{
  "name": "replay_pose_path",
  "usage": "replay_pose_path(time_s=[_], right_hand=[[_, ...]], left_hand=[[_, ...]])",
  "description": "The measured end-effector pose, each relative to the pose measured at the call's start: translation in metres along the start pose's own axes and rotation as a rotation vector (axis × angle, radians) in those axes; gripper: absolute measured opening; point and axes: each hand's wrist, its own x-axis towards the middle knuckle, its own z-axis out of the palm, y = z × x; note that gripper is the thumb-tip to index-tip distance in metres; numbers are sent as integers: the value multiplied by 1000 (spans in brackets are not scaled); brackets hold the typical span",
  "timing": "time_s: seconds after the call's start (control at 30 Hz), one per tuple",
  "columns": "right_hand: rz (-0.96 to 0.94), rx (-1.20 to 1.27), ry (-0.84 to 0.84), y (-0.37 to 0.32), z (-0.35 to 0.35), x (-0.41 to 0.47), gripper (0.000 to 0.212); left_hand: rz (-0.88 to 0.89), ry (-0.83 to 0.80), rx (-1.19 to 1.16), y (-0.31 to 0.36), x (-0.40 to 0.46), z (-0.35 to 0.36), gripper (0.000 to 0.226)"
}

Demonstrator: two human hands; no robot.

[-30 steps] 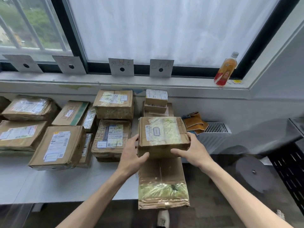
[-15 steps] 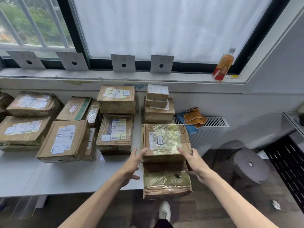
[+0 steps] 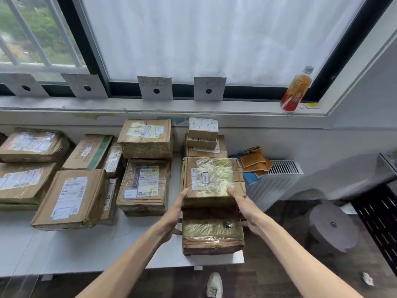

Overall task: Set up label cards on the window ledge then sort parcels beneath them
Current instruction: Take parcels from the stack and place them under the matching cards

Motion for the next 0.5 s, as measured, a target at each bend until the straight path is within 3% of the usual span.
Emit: replay_pose_path(time_s=[0.1,0.27,0.5], right_hand=[[-28,13,-28,-21,-2,18,117],[-59,-50,-37,-36,-14,78,142],[-49,-143,-44,-60,-14,73,136]], left_hand=[[-2,31,-7,19,20,1,56],[7,77,-22,44,46,3,48],[-6,96,-37,54,62,3,50]])
